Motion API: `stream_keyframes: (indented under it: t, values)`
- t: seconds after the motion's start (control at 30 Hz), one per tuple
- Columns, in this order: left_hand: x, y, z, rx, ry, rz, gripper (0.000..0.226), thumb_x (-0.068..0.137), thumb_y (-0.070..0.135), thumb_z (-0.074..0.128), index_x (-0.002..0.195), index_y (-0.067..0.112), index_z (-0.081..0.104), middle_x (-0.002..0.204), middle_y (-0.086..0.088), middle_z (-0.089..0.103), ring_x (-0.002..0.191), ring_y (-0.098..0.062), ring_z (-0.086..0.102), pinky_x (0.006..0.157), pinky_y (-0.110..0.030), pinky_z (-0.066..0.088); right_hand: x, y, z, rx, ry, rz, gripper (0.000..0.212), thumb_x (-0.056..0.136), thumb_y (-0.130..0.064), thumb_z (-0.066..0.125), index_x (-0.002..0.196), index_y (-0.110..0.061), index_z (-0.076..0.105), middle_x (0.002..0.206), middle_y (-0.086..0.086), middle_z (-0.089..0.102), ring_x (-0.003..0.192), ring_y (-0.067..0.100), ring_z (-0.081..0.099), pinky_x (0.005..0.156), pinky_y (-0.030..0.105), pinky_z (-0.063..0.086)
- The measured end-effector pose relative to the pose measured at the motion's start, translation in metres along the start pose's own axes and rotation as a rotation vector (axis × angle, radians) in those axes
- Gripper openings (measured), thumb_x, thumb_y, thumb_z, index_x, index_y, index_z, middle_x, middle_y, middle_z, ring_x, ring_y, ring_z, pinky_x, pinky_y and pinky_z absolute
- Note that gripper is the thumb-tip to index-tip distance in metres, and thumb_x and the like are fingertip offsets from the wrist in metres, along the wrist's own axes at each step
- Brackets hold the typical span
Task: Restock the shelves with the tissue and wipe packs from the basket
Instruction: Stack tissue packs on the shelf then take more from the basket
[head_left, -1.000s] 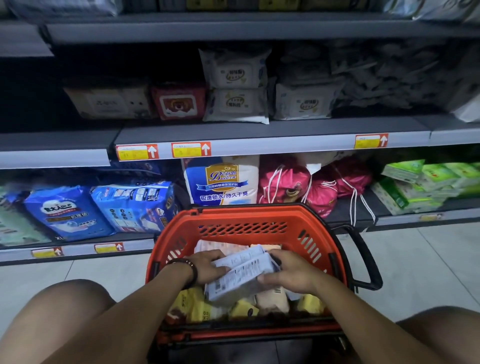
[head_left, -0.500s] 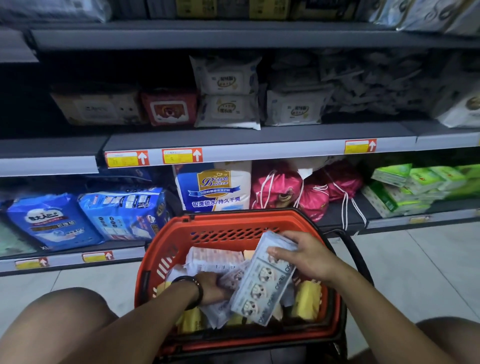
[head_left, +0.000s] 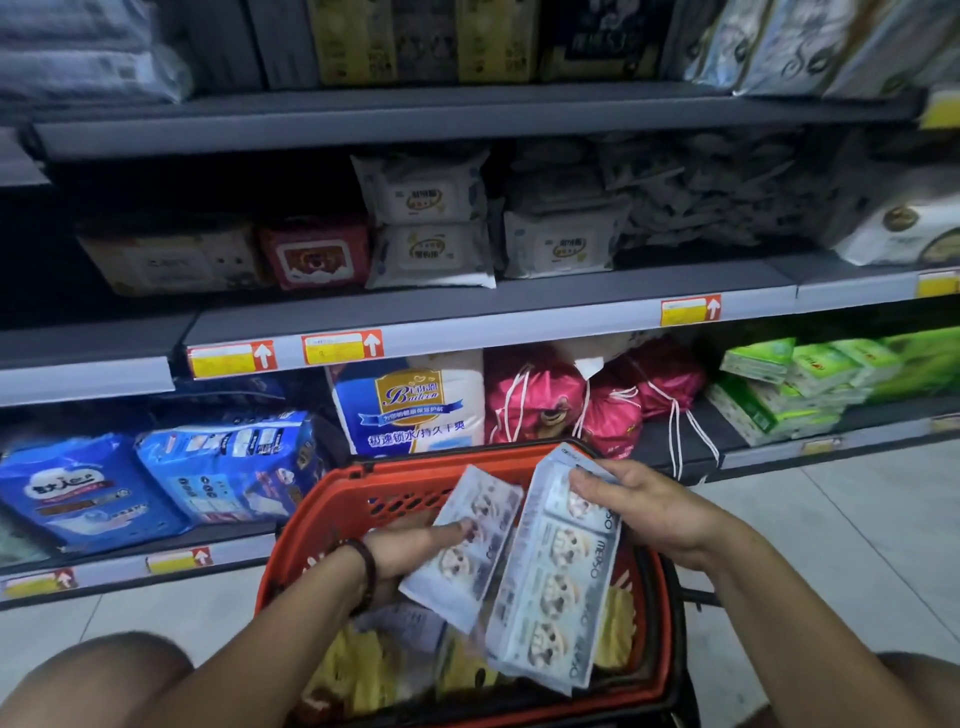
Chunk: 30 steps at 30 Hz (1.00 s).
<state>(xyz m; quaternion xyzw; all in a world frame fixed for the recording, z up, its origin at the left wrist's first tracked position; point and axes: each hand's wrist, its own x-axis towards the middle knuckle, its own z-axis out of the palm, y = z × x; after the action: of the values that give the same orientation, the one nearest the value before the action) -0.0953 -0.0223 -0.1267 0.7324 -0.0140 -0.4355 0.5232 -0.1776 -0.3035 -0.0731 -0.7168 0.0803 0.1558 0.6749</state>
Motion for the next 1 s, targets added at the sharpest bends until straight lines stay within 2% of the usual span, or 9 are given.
stream_keyframes:
  t: [0.1, 0.23, 0.33, 0.4, 0.53, 0.7, 0.8, 0.93, 1.0]
  values:
    - [-0.003, 0.006, 0.009, -0.285, 0.008, 0.148, 0.068, 0.079, 0.022, 0.081, 0.140, 0.014, 0.052, 0.123, -0.013, 0.076, 0.114, -0.036, 0.072, 0.102, -0.061, 0.054, 0.008, -0.009, 0.007, 0.041, 0.010, 0.004, 0.030, 0.105, -0.026, 0.059, 0.124, -0.006, 0.073, 0.113, 0.013, 0.080, 0.098, 0.022, 0.078, 0.080, 0.027, 0.061]
    - [-0.011, 0.015, 0.021, -0.468, -0.063, 0.255, 0.069, 0.080, 0.041, 0.079, 0.141, 0.024, 0.052, 0.134, -0.012, 0.071, 0.123, -0.037, 0.067, 0.101, -0.064, 0.052, 0.027, -0.017, 0.018, -0.006, 0.070, -0.051, 0.037, 0.095, -0.040, 0.073, 0.125, -0.017, 0.076, 0.119, 0.008, 0.079, 0.114, 0.030, 0.075, 0.106, 0.045, 0.056]
    - [-0.015, 0.014, 0.038, -0.443, 0.071, 0.344, 0.091, 0.063, 0.034, 0.091, 0.142, 0.021, 0.048, 0.128, -0.008, 0.074, 0.117, -0.032, 0.072, 0.101, -0.057, 0.055, 0.034, -0.025, 0.042, -0.051, 0.307, -0.150, 0.025, 0.093, -0.031, 0.080, 0.112, -0.015, 0.080, 0.104, 0.000, 0.083, 0.101, 0.024, 0.079, 0.093, 0.038, 0.061]
    - [-0.017, 0.017, 0.046, -0.467, 0.175, 0.385, 0.086, 0.062, 0.018, 0.093, 0.137, 0.017, 0.051, 0.120, -0.009, 0.078, 0.110, -0.031, 0.075, 0.099, -0.054, 0.057, 0.039, -0.027, 0.057, -0.050, 0.435, -0.204, 0.026, 0.089, -0.029, 0.084, 0.108, -0.014, 0.076, 0.096, -0.004, 0.082, 0.092, 0.019, 0.079, 0.077, 0.017, 0.057]
    - [-0.019, 0.035, 0.042, -0.639, 0.376, 0.424, 0.066, 0.073, 0.002, 0.090, 0.128, 0.016, 0.055, 0.114, -0.010, 0.079, 0.102, -0.033, 0.077, 0.095, -0.059, 0.058, 0.043, -0.036, 0.074, 0.067, 0.482, -0.190, 0.059, 0.081, -0.038, 0.087, 0.130, -0.014, 0.062, 0.109, 0.002, 0.073, 0.088, 0.005, 0.073, 0.068, 0.010, 0.053]
    - [-0.024, 0.059, 0.018, -0.890, 0.530, 0.461, 0.064, 0.074, 0.016, 0.090, 0.120, 0.027, 0.048, 0.116, -0.006, 0.077, 0.101, -0.033, 0.077, 0.089, -0.067, 0.058, 0.034, -0.018, 0.096, -0.278, 0.342, -0.159, 0.095, 0.054, -0.050, 0.102, 0.134, -0.047, 0.050, 0.125, -0.010, 0.073, 0.109, 0.010, 0.074, 0.093, 0.041, 0.062]
    - [-0.031, 0.068, 0.012, -0.972, 0.477, 0.492, 0.066, 0.074, 0.031, 0.087, 0.124, 0.025, 0.046, 0.121, -0.007, 0.076, 0.108, -0.034, 0.075, 0.094, -0.069, 0.055, 0.036, -0.010, 0.113, -0.205, 0.387, -0.294, 0.088, 0.059, -0.021, 0.098, 0.131, -0.044, 0.053, 0.120, -0.018, 0.075, 0.111, 0.003, 0.072, 0.092, 0.036, 0.061]
    - [-0.050, 0.082, -0.002, -0.991, 0.336, 0.580, 0.078, 0.078, 0.058, 0.078, 0.141, 0.019, 0.053, 0.134, -0.009, 0.071, 0.125, -0.033, 0.067, 0.106, -0.061, 0.050, 0.039, -0.028, 0.114, -0.072, 0.530, -0.385, 0.083, 0.059, -0.022, 0.100, 0.126, -0.040, 0.054, 0.112, -0.021, 0.076, 0.103, 0.001, 0.074, 0.093, 0.038, 0.060]
    - [-0.058, 0.086, -0.015, -0.946, 0.328, 0.658, 0.075, 0.078, 0.047, 0.080, 0.143, 0.019, 0.056, 0.137, -0.010, 0.069, 0.126, -0.030, 0.066, 0.099, -0.053, 0.056, 0.041, -0.036, 0.111, 0.011, 0.549, -0.406, 0.077, 0.055, -0.024, 0.100, 0.118, -0.035, 0.057, 0.108, -0.014, 0.078, 0.100, 0.009, 0.076, 0.096, 0.049, 0.060]
